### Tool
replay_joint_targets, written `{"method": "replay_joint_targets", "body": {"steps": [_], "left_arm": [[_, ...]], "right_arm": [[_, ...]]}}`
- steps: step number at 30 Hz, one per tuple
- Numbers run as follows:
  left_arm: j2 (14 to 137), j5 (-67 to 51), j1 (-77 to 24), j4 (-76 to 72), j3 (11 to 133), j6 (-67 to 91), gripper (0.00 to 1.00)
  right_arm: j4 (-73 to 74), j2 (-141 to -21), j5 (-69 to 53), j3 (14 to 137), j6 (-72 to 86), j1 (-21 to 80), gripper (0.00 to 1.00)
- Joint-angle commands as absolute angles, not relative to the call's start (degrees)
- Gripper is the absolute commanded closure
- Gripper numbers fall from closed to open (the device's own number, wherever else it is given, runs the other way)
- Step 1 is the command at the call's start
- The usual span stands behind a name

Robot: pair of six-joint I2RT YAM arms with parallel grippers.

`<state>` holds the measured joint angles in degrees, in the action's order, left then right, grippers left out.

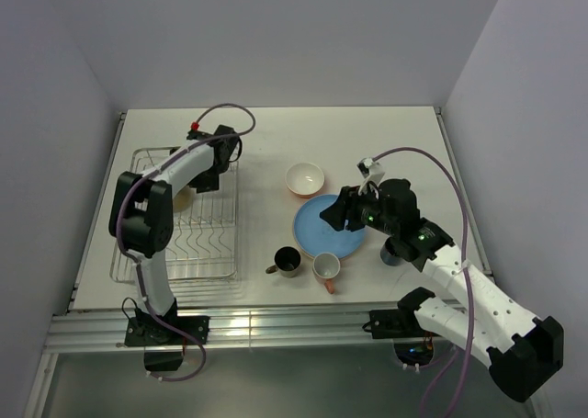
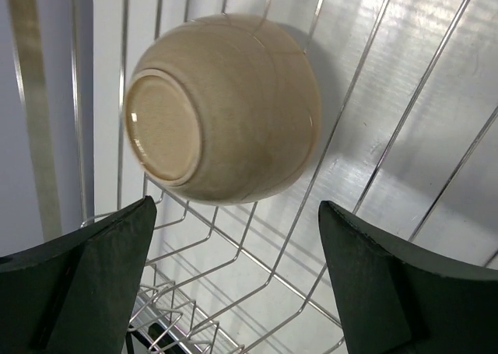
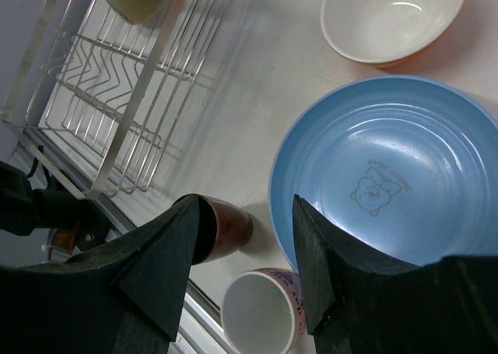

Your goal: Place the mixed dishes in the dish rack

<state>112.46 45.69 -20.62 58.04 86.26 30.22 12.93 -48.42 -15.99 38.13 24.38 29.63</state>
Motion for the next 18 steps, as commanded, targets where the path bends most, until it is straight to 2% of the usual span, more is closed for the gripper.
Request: {"method": "replay_joint_targets", "body": {"steps": [1,6,10,18], "left_arm": [[106.53,45.61,-20.74,57.75,86.4,31.73,0.08],[107.84,47.9,-19.6,58.98,86.84,32.43,0.1],[107.84,46.93,-17.84,56.87,85.08,31.82,0.15],[105.48,48.34,-10.74,53.18,82.8,28.58,0.15]], "right_arm": [[12.22,-47.11,-16.26,38.06,24.17,29.44,0.41],[13.36,-46.32,-16.26,38.58,24.43,29.44,0.41],[14.85,-44.91,-15.56,39.11,24.26,29.44,0.41],[15.12,-45.79,-15.56,39.64,24.35,29.44,0.41]]}}
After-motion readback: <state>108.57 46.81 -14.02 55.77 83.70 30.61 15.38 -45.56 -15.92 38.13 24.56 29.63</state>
